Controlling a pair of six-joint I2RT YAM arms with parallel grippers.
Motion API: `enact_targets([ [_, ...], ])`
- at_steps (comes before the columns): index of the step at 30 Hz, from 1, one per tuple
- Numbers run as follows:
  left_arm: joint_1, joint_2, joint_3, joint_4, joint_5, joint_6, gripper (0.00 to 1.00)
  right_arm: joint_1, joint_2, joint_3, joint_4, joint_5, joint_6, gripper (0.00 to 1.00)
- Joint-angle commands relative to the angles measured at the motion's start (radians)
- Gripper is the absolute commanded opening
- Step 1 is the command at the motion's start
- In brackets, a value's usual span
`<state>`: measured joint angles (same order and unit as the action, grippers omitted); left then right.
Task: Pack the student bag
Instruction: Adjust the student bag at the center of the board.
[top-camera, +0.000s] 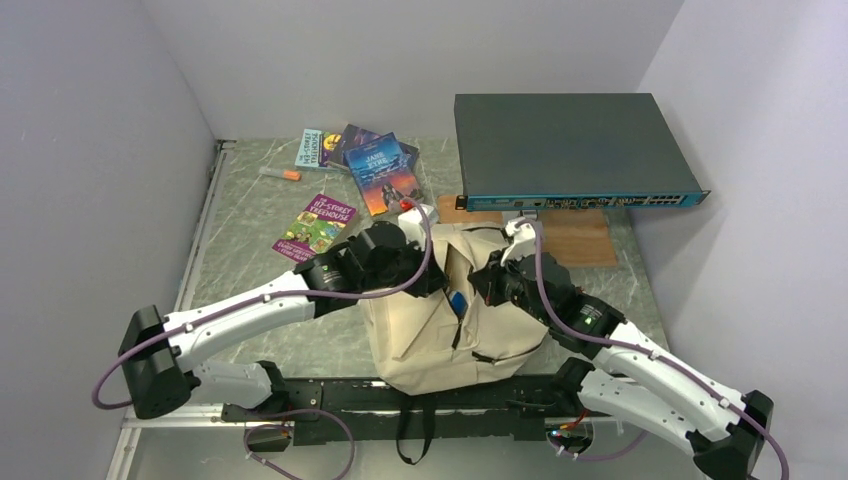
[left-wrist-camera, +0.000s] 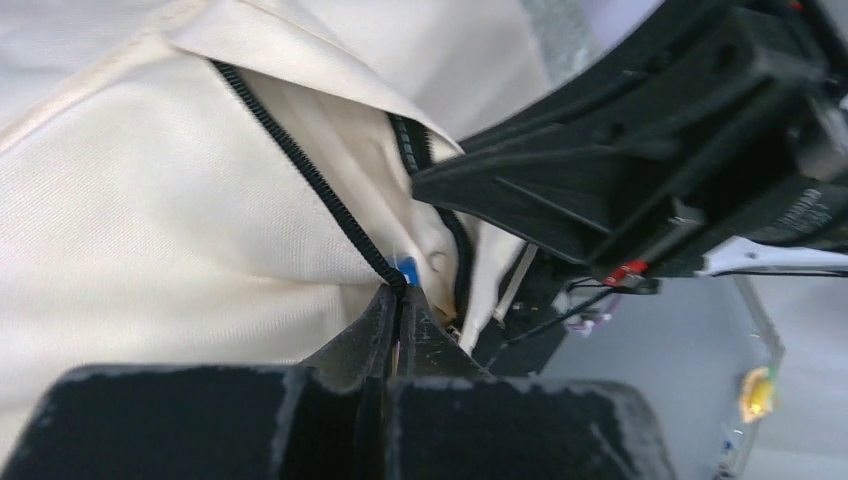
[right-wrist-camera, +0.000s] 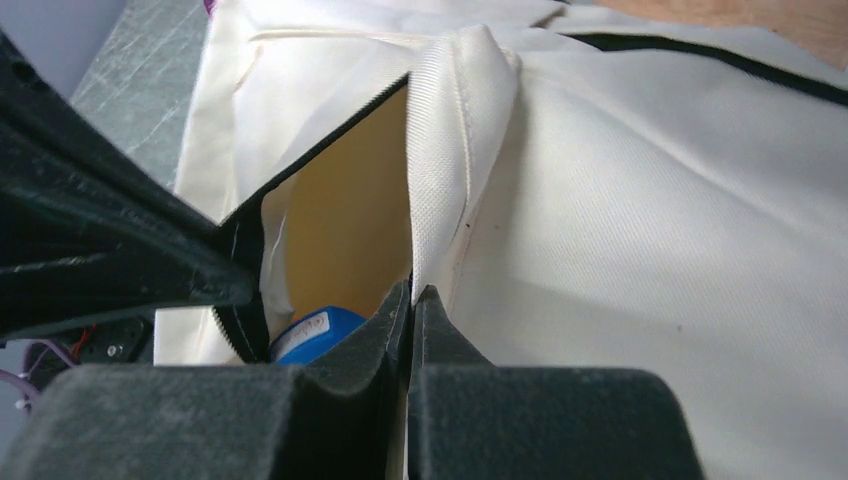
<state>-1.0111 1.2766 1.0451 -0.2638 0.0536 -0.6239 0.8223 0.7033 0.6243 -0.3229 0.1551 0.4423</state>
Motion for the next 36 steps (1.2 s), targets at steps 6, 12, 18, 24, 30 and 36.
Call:
enact_targets([
  [6, 0.038, -0.051, -0.009, -0.046, -0.045, -0.114, 0.0, -0.003, -0.019, 0.083, 0.073, 0.009, -0.016, 0.0],
  [12, 0.081, -0.016, -0.037, -0.08, -0.037, -0.12, 0.0, -0.001, -0.094, 0.093, 0.044, -0.001, -0.019, 0.0],
  [18, 0.066, -0.069, -0.066, 0.184, 0.213, -0.1, 0.0, 0.0, -0.004, 0.079, 0.07, -0.046, 0.017, 0.0],
  [24, 0.009, -0.109, 0.011, 0.153, 0.163, -0.082, 0.0, -0.002, 0.052, 0.035, 0.081, 0.001, 0.031, 0.0],
  [30, 0.011, -0.015, 0.062, -0.058, 0.05, -0.094, 0.0, -0.002, 0.062, 0.064, 0.051, 0.016, 0.028, 0.0],
  [36, 0.011, -0.023, 0.027, 0.016, 0.077, -0.102, 0.0, 0.01, -0.01, 0.08, 0.072, -0.046, 0.023, 0.0],
])
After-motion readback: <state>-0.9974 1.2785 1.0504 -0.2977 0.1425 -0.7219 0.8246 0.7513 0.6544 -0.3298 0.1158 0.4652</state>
